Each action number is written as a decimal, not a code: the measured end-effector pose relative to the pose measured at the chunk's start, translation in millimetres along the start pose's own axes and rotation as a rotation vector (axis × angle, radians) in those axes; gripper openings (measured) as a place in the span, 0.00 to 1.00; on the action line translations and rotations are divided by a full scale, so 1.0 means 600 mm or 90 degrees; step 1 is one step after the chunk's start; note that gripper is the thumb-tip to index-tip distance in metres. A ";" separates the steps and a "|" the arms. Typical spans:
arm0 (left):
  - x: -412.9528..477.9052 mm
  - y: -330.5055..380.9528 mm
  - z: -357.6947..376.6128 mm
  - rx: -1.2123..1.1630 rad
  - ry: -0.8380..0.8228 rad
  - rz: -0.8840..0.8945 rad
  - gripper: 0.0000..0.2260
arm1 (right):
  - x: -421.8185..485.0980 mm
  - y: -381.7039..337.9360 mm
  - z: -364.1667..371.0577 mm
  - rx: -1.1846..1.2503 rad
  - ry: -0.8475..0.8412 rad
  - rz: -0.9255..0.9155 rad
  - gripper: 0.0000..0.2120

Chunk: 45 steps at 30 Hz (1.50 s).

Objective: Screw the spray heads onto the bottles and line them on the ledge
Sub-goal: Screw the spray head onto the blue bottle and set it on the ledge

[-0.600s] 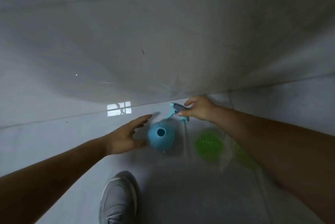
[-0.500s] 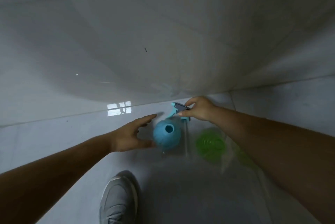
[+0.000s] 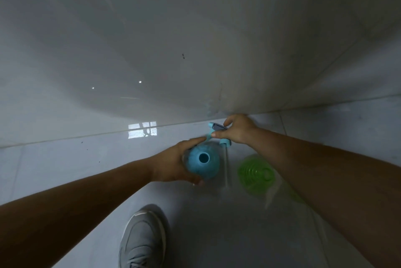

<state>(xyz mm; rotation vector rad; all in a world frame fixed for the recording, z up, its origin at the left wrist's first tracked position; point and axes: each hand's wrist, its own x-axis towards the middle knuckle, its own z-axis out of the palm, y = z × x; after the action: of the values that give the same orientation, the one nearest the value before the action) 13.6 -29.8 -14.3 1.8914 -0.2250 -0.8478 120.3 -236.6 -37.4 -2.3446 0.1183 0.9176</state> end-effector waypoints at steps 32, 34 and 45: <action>-0.084 0.125 -0.036 0.088 0.101 -0.023 0.32 | -0.209 -0.054 -0.168 0.358 0.013 -0.117 0.14; -0.100 0.194 -0.043 0.115 0.090 -0.008 0.33 | -0.286 -0.064 -0.220 0.368 0.050 -0.149 0.18; -0.149 0.506 0.045 0.224 -0.018 0.064 0.31 | -0.659 -0.053 -0.433 0.542 0.345 -0.331 0.13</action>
<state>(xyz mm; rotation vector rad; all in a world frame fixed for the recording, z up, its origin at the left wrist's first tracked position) -6.7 -148.9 279.9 2.1739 -0.5102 -0.8050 -17.0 -411.8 381.4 -1.6189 0.0839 -0.0642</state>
